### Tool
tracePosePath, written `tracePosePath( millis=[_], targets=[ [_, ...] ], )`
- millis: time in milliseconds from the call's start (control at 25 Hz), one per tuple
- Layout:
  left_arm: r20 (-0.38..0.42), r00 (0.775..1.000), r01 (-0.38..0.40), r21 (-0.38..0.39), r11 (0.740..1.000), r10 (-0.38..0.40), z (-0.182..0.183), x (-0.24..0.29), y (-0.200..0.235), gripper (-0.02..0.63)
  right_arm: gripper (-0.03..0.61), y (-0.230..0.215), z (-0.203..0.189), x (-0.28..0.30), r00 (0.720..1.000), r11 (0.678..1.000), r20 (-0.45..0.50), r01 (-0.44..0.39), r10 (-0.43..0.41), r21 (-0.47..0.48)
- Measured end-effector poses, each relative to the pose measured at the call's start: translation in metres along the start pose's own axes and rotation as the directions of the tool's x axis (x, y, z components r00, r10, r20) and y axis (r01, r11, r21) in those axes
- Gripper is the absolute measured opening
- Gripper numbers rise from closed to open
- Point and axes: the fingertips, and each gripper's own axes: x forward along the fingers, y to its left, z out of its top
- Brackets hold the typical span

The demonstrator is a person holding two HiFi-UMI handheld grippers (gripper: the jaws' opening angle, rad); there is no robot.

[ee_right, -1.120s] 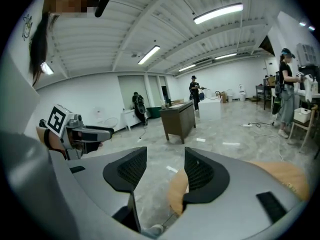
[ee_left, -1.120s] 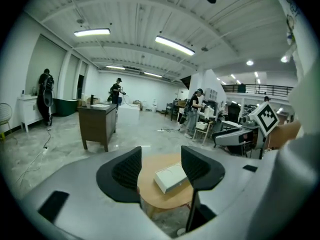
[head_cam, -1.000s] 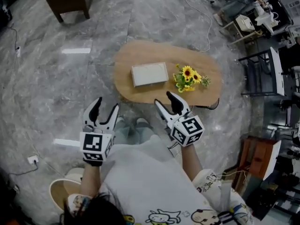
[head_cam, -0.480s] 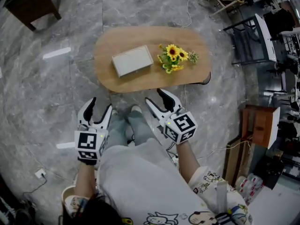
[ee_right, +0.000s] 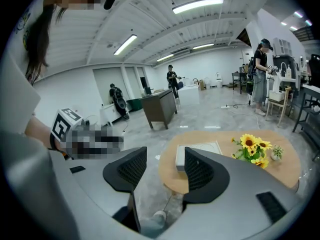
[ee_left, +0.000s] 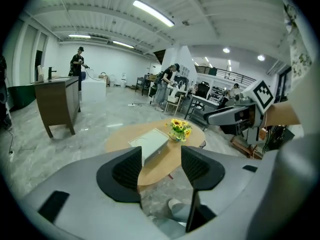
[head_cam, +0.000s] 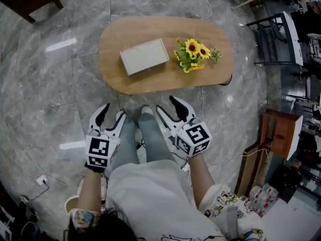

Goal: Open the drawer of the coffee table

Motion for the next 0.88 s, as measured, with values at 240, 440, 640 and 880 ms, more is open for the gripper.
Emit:
tracePosePath(
  millis=[240, 440, 640, 880],
  targets=[
    [-0.07, 0.997, 0.025, 0.035, 0.999, -0.022, -0.045, 0.035, 0.01, 0.224, 0.204, -0.006, -0.033, 0.025, 0.999, 1.0, -0.04, -0.016, 0.017, 0.015],
    [-0.128, 0.99, 0.058, 0.039, 0.998, -0.052, -0.085, 0.064, 0.017, 0.224, 0.204, -0.012, -0.063, 0.047, 0.998, 0.999, -0.062, -0.015, 0.017, 0.031],
    [-0.17, 0.983, 0.068, 0.021, 0.997, -0.063, -0.121, 0.091, 0.027, 0.224, 0.202, -0.013, -0.092, 0.073, 0.995, 0.999, -0.09, -0.034, 0.038, 0.037],
    [-0.199, 0.978, 0.062, -0.02, 0.998, -0.064, -0.163, 0.122, 0.045, 0.224, 0.202, -0.014, -0.129, 0.103, 0.987, 0.997, -0.141, -0.073, 0.072, -0.001]
  ],
)
